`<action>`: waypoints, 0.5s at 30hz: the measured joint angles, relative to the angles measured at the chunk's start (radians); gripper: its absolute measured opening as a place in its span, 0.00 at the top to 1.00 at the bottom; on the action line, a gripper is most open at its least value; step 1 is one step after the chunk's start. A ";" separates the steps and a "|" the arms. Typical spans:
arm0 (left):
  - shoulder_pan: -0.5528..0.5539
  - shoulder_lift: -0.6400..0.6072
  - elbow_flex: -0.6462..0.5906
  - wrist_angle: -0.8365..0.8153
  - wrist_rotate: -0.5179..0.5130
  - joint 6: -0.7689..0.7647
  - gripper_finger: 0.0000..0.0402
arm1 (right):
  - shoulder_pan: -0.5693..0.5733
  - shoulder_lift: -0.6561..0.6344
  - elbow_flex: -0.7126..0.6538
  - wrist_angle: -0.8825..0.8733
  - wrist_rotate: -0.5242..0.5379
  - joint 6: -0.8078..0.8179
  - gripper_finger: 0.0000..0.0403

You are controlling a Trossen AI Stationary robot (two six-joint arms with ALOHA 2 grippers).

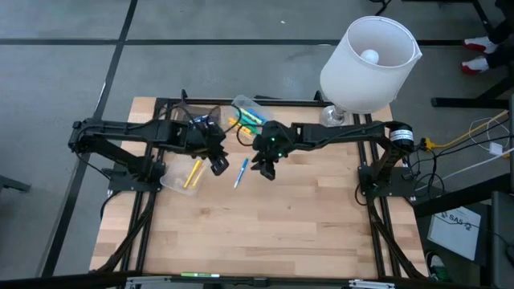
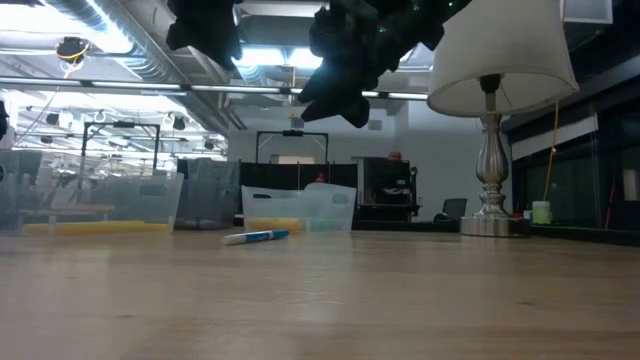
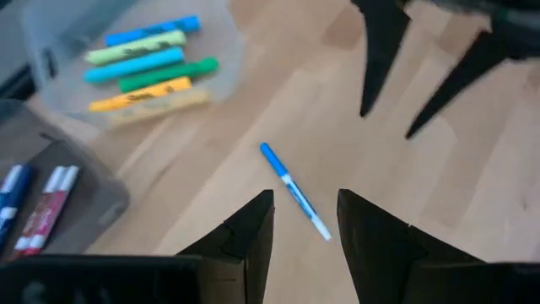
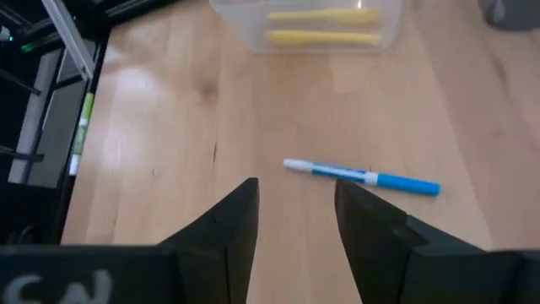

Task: Pick & Place Markers
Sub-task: Put the light blue marker into the black bin

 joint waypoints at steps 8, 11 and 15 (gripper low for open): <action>-0.021 0.051 0.000 0.007 0.024 -0.059 0.68 | 0.088 -0.075 0.000 -0.222 0.010 0.027 0.61; -0.019 0.071 0.000 0.026 0.042 -0.109 0.68 | 0.143 -0.123 0.000 -0.318 0.104 0.031 0.61; -0.009 0.101 0.000 0.091 0.105 -0.100 0.68 | 0.207 -0.189 0.000 -0.341 0.225 0.046 0.61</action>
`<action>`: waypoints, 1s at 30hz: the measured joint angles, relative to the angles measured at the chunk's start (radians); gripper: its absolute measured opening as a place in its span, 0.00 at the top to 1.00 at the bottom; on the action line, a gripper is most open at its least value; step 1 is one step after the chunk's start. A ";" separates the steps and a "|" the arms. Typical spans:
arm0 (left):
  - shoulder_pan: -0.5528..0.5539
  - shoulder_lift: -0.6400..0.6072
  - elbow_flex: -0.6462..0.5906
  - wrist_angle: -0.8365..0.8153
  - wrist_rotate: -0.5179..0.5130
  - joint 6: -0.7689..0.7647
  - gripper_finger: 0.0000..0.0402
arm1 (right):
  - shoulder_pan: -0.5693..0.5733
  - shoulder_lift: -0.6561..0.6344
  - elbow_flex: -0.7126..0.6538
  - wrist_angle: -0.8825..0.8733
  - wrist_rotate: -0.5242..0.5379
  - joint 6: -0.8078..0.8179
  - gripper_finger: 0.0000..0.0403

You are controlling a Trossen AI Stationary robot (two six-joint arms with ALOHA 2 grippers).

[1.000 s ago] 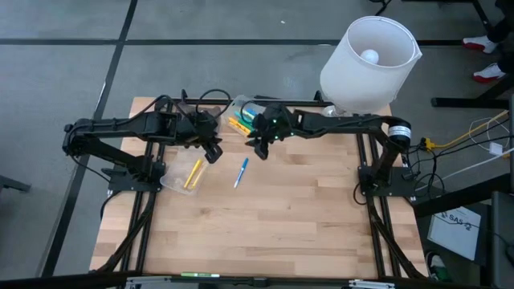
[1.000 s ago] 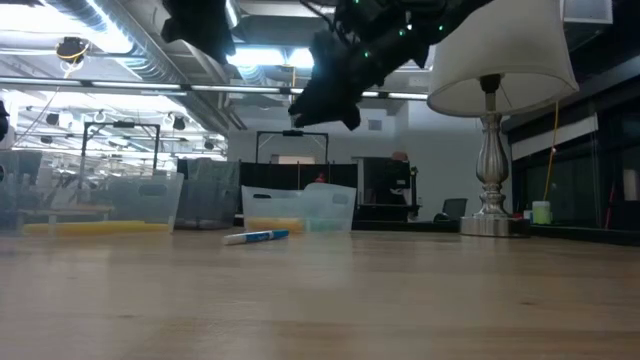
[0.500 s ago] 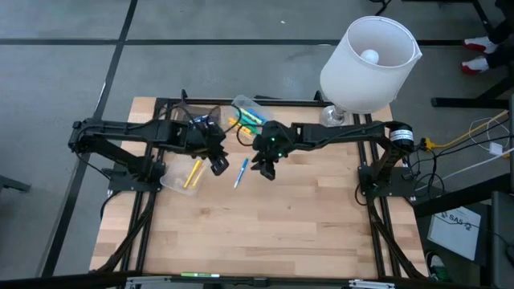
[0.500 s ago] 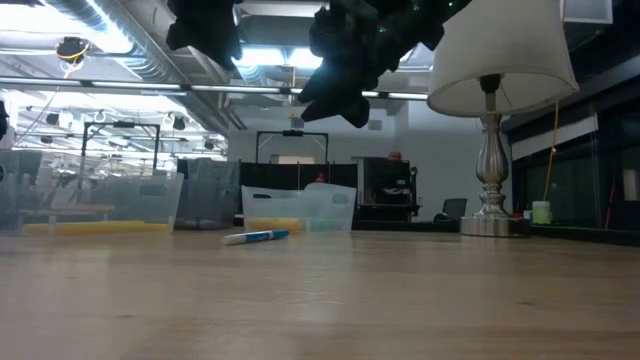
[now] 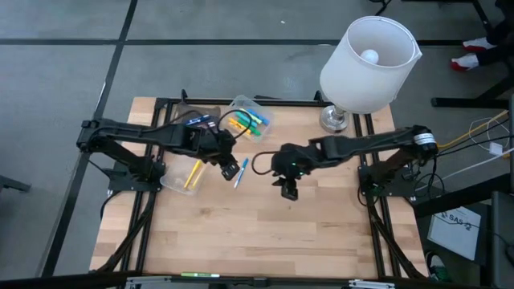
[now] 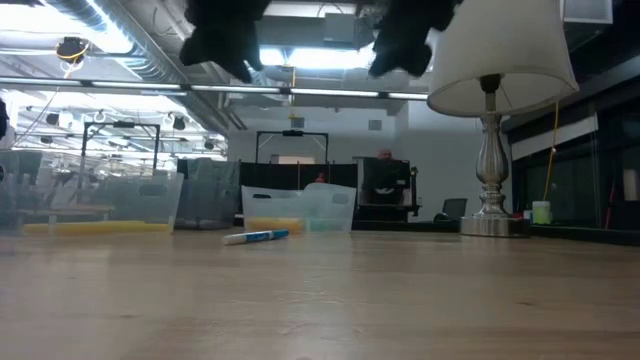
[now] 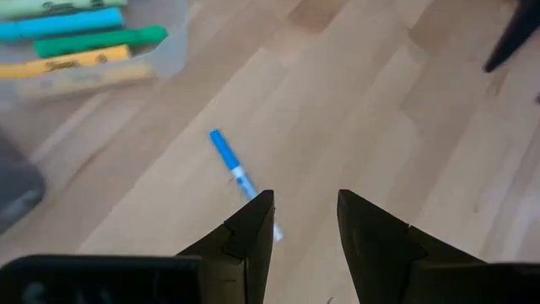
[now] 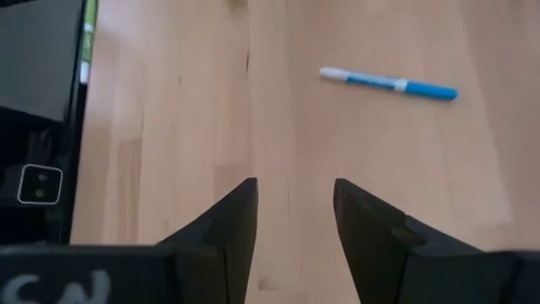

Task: Pick & Place Markers
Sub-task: Put the light blue marker into the black bin

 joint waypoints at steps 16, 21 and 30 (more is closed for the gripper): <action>0.011 0.207 0.000 0.060 -0.126 -0.152 0.68 | 0.062 -0.169 0.000 -0.025 0.106 -0.006 0.61; 0.011 0.294 0.000 0.065 -0.098 -0.152 0.68 | 0.062 -0.173 0.000 -0.056 0.109 -0.017 0.61; 0.011 0.407 0.000 0.062 0.003 -0.204 0.67 | 0.061 -0.173 0.000 -0.098 0.109 0.012 0.61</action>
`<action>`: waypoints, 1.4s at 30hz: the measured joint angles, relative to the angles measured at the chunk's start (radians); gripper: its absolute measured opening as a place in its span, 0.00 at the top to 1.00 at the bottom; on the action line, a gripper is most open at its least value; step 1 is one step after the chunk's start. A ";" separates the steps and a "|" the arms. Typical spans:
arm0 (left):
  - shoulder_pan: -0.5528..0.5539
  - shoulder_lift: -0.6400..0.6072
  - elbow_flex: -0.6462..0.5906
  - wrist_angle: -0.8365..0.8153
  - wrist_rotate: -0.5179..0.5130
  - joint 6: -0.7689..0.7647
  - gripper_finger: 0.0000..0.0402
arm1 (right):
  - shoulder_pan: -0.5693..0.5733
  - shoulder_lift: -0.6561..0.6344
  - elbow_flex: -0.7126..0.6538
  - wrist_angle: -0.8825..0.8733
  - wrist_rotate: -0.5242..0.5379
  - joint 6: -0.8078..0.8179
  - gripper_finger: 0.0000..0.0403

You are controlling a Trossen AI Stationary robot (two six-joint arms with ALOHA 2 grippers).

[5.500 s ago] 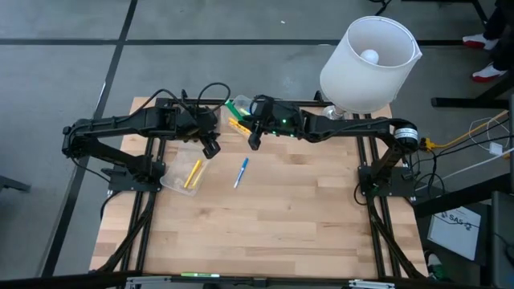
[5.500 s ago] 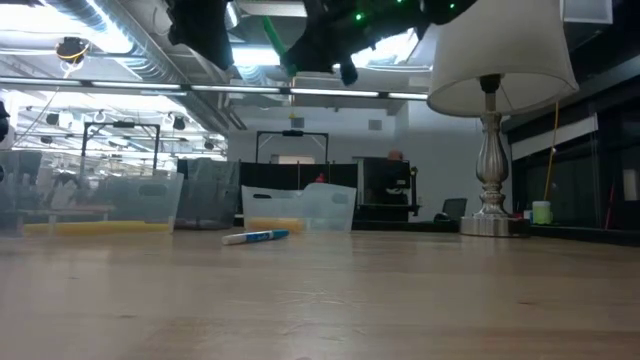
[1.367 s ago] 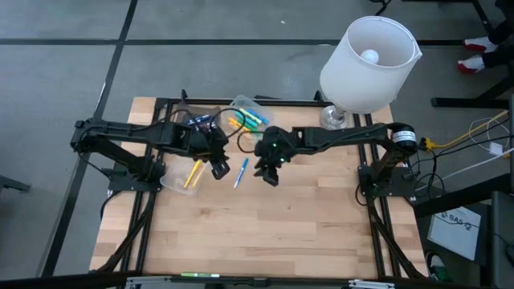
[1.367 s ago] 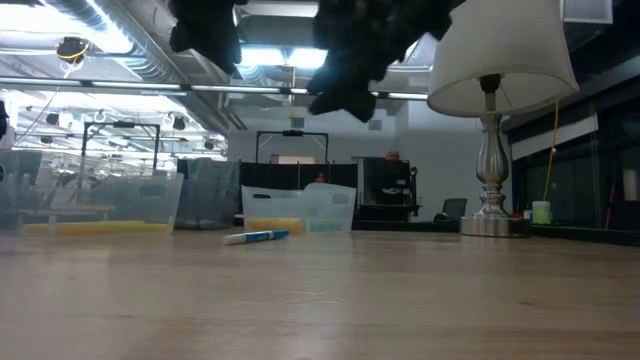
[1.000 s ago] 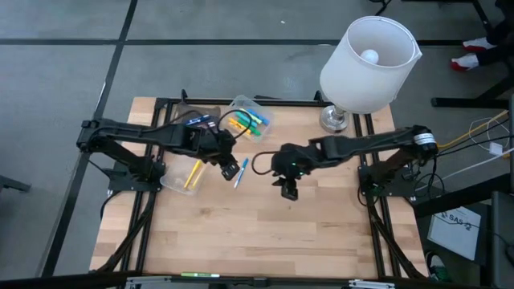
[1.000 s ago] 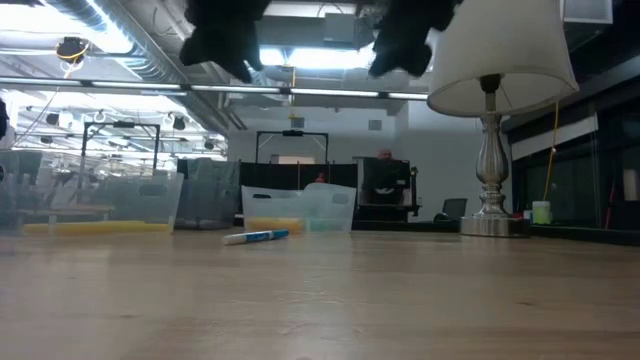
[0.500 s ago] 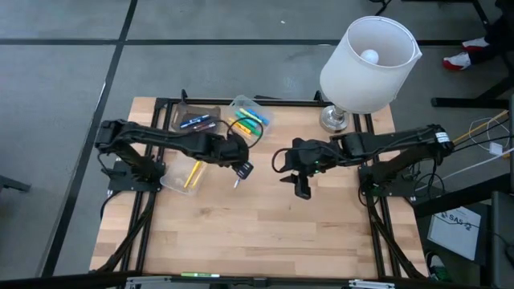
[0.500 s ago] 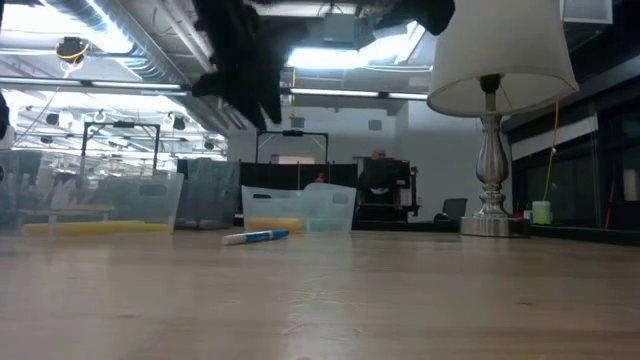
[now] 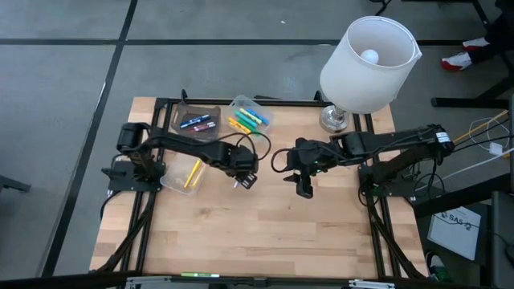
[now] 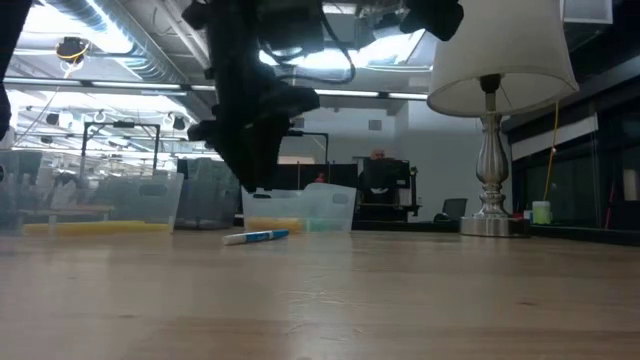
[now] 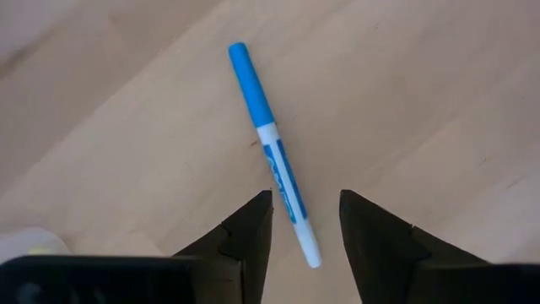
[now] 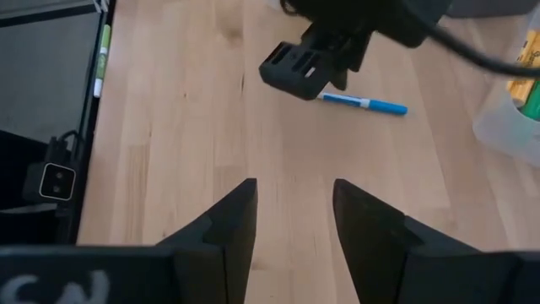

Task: Pick & Place Markers
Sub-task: Put the light blue marker into the black bin

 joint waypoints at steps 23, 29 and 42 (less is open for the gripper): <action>-0.009 0.170 0.000 0.022 -0.040 -0.042 0.52 | 0.000 0.000 -0.047 -0.038 0.000 0.068 0.61; -0.008 0.197 0.005 0.022 -0.024 0.062 0.54 | 0.000 0.000 -0.105 -0.028 -0.001 0.135 0.61; 0.001 0.199 0.004 0.032 0.021 0.294 0.95 | 0.001 0.001 -0.138 0.002 -0.002 0.203 0.61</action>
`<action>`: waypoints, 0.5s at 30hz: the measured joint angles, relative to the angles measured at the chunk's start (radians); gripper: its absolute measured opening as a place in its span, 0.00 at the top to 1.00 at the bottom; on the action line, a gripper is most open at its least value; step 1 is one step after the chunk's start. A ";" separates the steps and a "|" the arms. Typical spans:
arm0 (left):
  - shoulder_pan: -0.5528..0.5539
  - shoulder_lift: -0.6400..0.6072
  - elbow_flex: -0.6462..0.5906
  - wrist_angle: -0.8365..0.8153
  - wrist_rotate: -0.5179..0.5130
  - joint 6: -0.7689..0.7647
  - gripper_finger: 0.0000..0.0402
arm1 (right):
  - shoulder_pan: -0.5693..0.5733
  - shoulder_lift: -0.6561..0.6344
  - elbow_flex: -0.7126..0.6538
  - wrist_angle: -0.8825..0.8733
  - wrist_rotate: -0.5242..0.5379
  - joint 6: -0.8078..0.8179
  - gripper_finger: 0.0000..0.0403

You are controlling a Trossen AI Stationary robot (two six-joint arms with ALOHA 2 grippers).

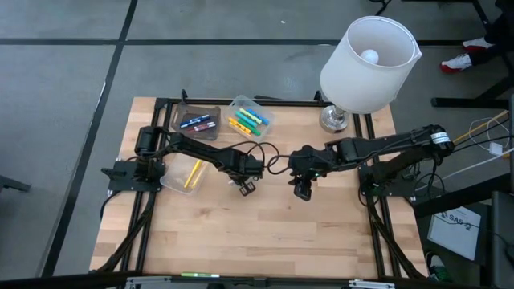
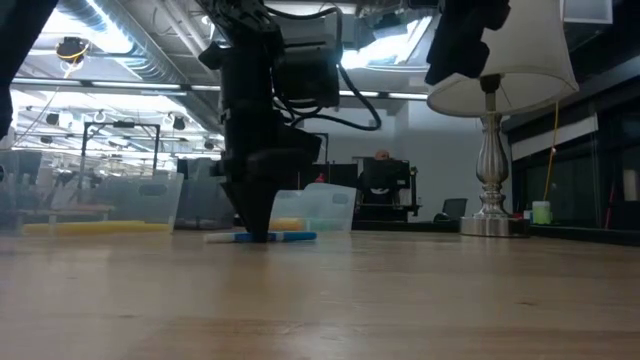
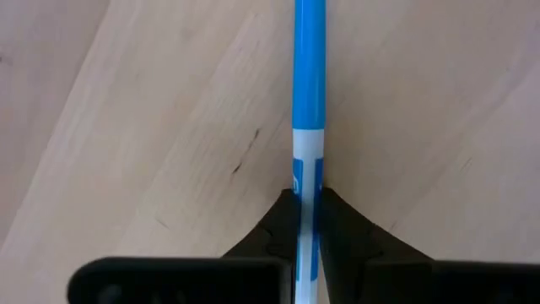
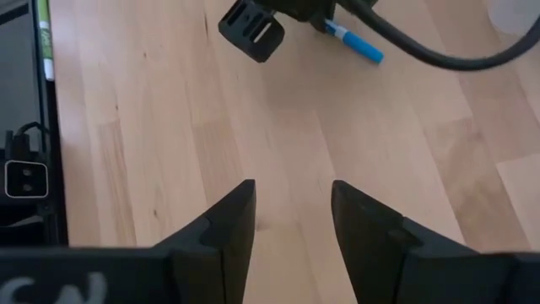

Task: Pick & Place Markers
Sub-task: Put the light blue marker into the black bin

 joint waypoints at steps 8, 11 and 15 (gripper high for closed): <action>0.001 -0.033 -0.007 -0.035 0.020 0.033 0.95 | 0.000 0.000 0.000 0.020 -0.001 0.033 0.61; 0.000 -0.063 -0.014 -0.070 0.028 0.055 0.95 | 0.000 0.000 0.000 0.019 -0.001 0.075 0.61; 0.000 -0.129 -0.008 -0.112 0.006 0.060 0.95 | 0.000 0.000 0.000 0.019 -0.001 0.105 0.61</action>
